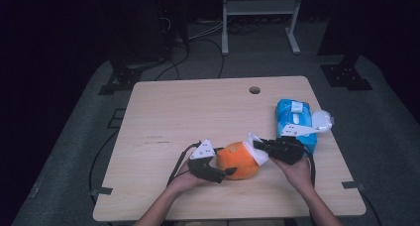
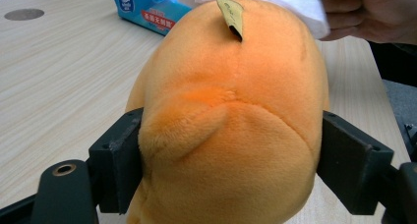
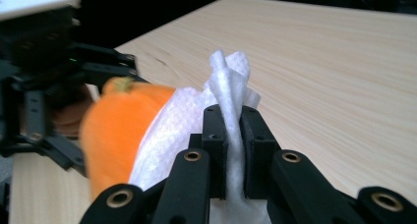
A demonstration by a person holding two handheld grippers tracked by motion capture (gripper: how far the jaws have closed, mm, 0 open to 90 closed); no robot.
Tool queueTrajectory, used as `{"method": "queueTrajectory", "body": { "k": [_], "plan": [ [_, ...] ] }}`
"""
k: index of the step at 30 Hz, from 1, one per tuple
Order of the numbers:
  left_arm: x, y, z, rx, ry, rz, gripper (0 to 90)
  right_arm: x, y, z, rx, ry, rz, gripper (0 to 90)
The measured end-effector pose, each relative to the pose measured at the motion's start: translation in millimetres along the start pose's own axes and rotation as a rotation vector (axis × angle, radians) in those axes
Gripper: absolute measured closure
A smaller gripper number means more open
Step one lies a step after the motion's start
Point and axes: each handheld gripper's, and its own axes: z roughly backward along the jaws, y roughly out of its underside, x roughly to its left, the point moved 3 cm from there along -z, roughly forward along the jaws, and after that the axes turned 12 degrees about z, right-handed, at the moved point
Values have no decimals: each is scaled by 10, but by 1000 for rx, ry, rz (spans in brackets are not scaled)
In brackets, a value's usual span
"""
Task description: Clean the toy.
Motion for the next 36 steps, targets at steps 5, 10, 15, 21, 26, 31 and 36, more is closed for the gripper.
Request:
{"method": "queueTrajectory", "body": {
  "k": [5,10,15,21,26,31,36],
  "plan": [
    [1,-5,-1,2,-2,-3,201,40,-30,7,-7,-10,4,816],
    [-35,-18,-17,6,-13,-16,201,177,-144,-18,-35,-40,43,817],
    [-84,-32,-45,12,-22,-40,202,462,-291,-99,-35,-74,152,817],
    [-72,-24,-36,11,-19,-35,204,529,-317,-159,-20,-70,204,817],
    [-56,-22,-30,5,-13,-19,203,224,-176,-61,-14,-17,94,817],
    [-55,-30,-34,4,-15,-8,210,138,-117,-26,-11,-16,53,818],
    [-58,-30,-37,-2,-12,-4,217,417,-276,-103,-31,-66,133,817]
  ]
}}
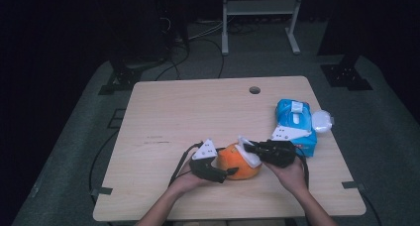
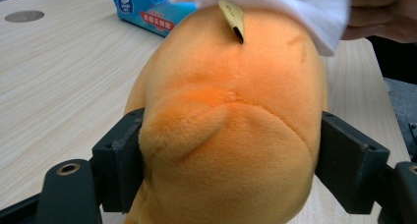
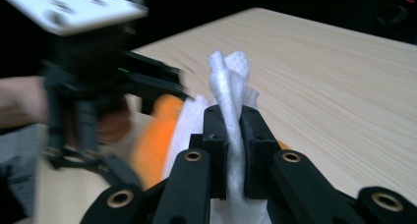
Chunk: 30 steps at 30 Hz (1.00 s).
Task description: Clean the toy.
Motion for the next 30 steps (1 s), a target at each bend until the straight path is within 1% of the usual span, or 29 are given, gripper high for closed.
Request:
{"method": "queueTrajectory", "body": {
  "k": [1,3,5,7,10,12,14,16,19,21,23,24,26,27,28,30],
  "plan": [
    [-1,-2,-2,-1,-1,-1,217,40,-27,-19,-4,-9,10,818],
    [-2,-2,4,0,0,-18,206,137,-78,-77,5,-24,50,817],
    [10,-7,11,0,4,-20,156,157,-70,-111,18,-22,70,818],
    [32,-23,23,-18,9,-32,97,114,-32,-109,22,-24,50,818],
    [87,-19,42,-38,19,-27,70,25,5,-53,13,-6,25,818],
    [122,5,25,-36,22,-16,54,-22,25,-12,11,4,10,818],
    [125,35,-17,-29,37,-3,51,-42,40,2,8,1,0,818],
    [104,63,-69,-22,42,-14,50,-33,39,5,11,-2,0,818],
    [76,96,-118,-9,27,-32,39,-27,40,-6,9,-6,-1,818],
    [68,86,-103,-8,22,-37,77,-23,38,-14,10,-5,2,818],
    [50,43,-52,-11,12,-34,181,-19,30,-8,5,0,-1,817],
    [33,16,-29,-10,5,-40,229,-20,21,1,-2,3,0,817],
    [-17,-67,35,-18,4,-39,298,-21,-2,34,-14,10,-2,817],
    [-42,-125,85,-15,10,-36,312,-29,-24,70,-29,20,-5,817],
    [-72,-190,143,-18,19,-32,316,-34,-44,102,-44,18,-11,818],
    [-148,-320,274,-43,14,-63,317,-46,-94,164,-103,-2,-44,818]
  ]
}}
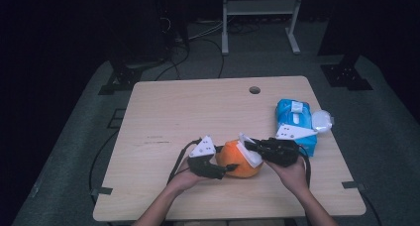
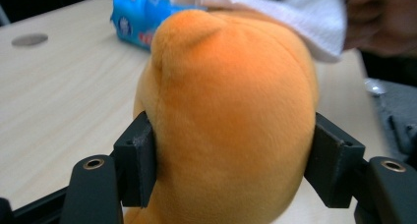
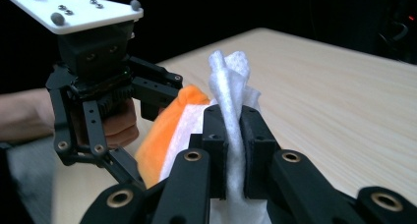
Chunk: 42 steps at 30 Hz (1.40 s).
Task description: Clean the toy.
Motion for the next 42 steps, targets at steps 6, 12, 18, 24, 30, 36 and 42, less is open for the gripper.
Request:
{"method": "queueTrajectory", "body": {
  "k": [6,12,18,24,30,36,42],
  "plan": [
    [-152,-268,278,-12,-14,-79,317,38,-132,60,-85,-44,-46,820],
    [-95,-200,285,43,-16,-69,313,36,15,-49,-30,-62,-90,820],
    [-16,46,52,140,-36,-47,295,-46,216,-155,69,-58,-125,820],
    [-82,37,-20,122,-49,-60,281,37,-47,-8,-23,-55,-69,820],
    [-136,29,-55,120,-53,-75,275,232,-165,-92,-28,-79,14,818],
    [-68,22,-18,102,-20,-56,175,207,3,-220,47,-80,-3,821],
    [65,-43,139,19,31,22,112,183,47,-161,69,-82,1,822]
  ]
}}
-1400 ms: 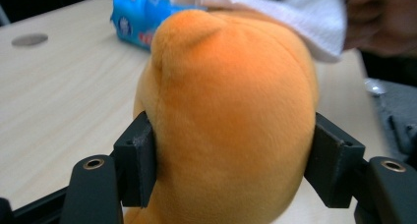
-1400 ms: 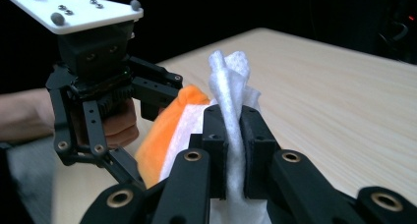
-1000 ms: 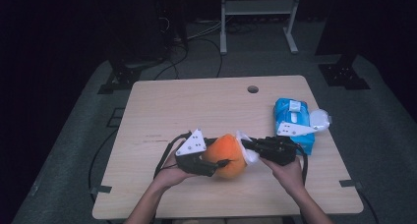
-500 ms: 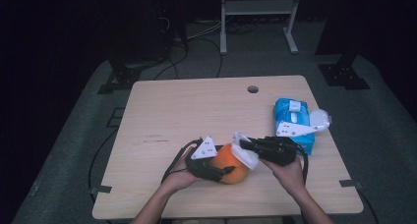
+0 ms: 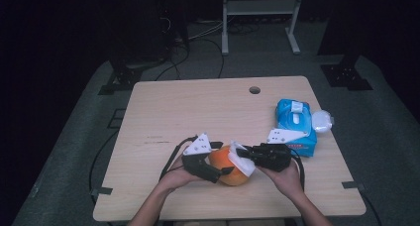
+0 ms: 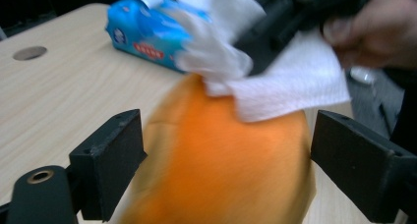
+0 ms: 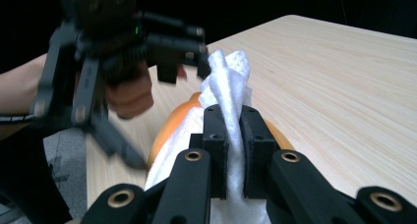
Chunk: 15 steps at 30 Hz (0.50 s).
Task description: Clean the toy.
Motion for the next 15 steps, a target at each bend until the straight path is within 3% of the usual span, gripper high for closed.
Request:
{"method": "queueTrajectory", "body": {
  "k": [2,3,6,8,11,12,15],
  "plan": [
    [69,6,38,-33,15,37,102,-12,23,30,-5,-12,-8,821],
    [113,35,38,-45,41,74,102,-14,32,45,-7,-14,-13,821],
    [186,123,-18,-19,52,109,94,-33,52,80,-10,-17,-17,820],
    [201,164,-55,-15,92,136,94,-44,55,93,-8,-16,-14,820],
    [159,208,-80,29,164,123,136,-94,72,124,-9,0,-19,820],
    [143,218,-82,32,174,105,131,-117,80,138,-10,6,-24,820],
    [143,212,-97,27,162,100,127,-172,112,174,-15,12,-43,819]
  ]
}}
